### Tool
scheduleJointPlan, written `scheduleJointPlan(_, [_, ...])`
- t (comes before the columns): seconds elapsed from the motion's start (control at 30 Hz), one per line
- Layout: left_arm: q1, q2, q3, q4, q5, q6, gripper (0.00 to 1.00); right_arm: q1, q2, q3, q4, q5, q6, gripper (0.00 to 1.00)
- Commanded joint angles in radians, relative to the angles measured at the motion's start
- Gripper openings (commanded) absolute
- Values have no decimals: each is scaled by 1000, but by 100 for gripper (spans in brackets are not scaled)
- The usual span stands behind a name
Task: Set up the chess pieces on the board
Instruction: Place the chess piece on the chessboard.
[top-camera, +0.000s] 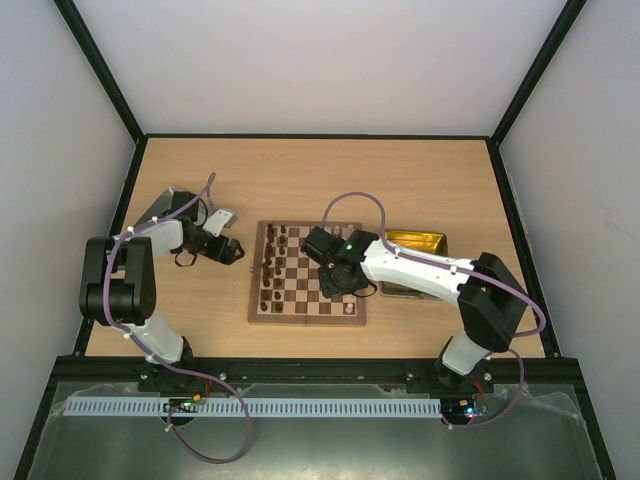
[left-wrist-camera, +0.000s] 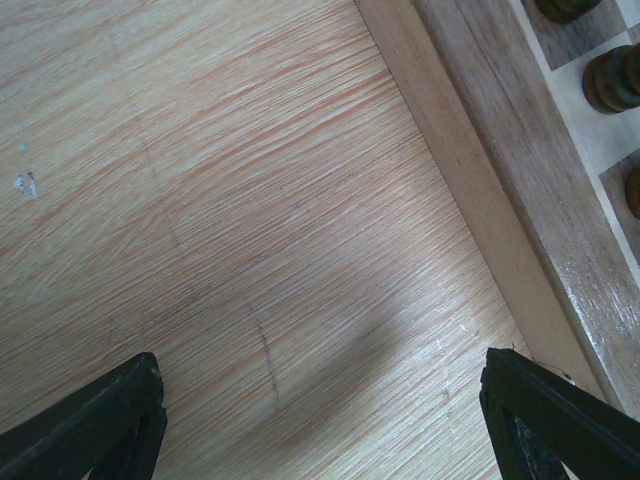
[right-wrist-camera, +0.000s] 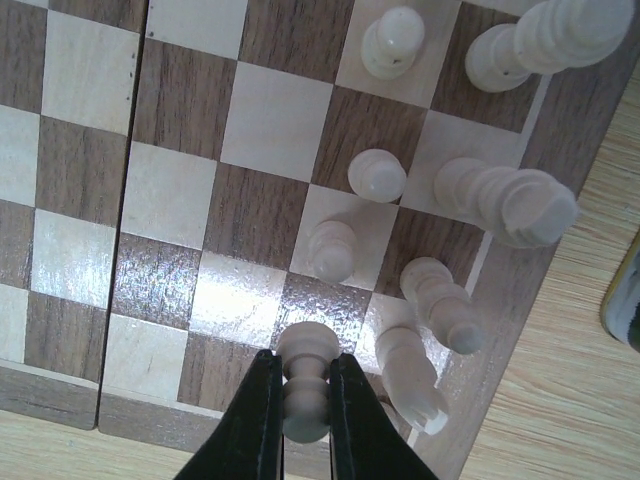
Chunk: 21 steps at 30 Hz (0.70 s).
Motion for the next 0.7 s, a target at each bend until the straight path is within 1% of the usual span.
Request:
scheduleJointPlan(0.0, [-5, 18, -20, -47, -19, -1, 87, 1, 20, -22, 26, -12, 5, 4])
scheduleJointPlan(0.67, [-5, 22, -17, -49, -18, 0, 87, 2, 65, -56, 63, -36, -14, 7])
